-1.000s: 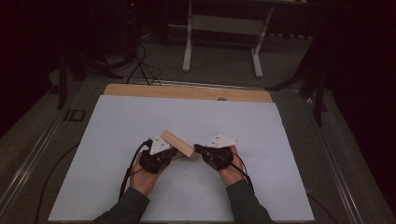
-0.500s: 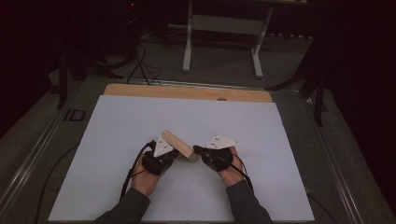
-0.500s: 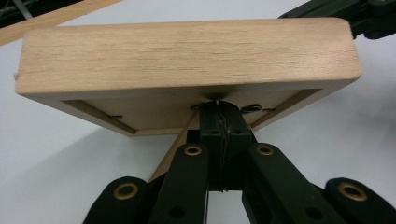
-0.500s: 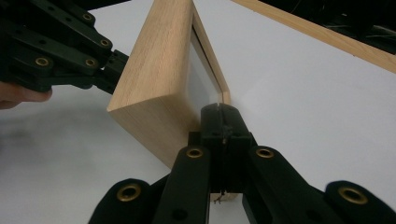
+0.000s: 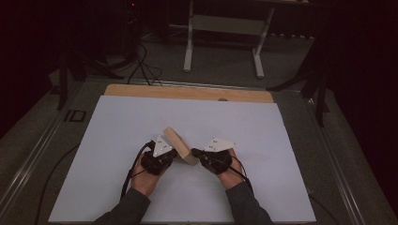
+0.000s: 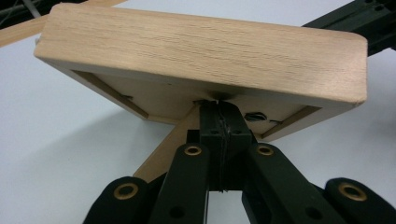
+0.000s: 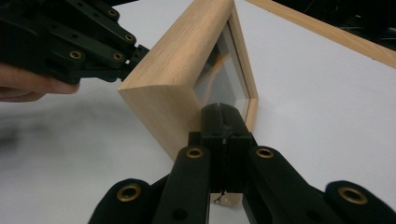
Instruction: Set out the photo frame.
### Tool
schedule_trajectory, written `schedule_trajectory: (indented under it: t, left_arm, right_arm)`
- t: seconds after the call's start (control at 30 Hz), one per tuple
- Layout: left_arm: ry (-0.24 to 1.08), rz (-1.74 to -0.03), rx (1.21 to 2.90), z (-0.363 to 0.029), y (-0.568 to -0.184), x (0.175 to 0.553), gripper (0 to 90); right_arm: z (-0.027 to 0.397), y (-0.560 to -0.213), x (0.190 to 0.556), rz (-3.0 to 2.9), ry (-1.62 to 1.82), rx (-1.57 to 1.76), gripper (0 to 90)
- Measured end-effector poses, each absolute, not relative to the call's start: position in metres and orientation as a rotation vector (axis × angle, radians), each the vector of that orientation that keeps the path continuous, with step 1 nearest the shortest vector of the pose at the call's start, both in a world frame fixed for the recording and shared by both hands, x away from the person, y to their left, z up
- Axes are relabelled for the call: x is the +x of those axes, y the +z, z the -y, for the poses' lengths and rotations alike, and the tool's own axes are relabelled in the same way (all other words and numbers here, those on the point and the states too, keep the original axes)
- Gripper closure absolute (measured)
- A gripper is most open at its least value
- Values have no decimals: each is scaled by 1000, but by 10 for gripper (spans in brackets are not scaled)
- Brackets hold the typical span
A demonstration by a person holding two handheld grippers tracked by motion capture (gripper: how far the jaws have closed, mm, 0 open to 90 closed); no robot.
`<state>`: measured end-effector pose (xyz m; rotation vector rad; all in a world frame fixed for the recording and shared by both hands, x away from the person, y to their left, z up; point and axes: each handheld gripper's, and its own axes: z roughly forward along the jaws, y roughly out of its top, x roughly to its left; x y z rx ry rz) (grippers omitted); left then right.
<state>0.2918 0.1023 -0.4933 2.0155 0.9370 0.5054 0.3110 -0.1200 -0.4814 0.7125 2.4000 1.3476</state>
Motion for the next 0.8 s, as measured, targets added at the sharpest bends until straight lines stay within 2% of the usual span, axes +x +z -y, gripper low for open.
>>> schedule_trajectory:
  t: [0.8]
  left_arm:
    - [504, -972, 2006, -106, -497, 296, 894]
  right_arm:
    - [111, -483, 305, -2434, 1356, 664, 898]
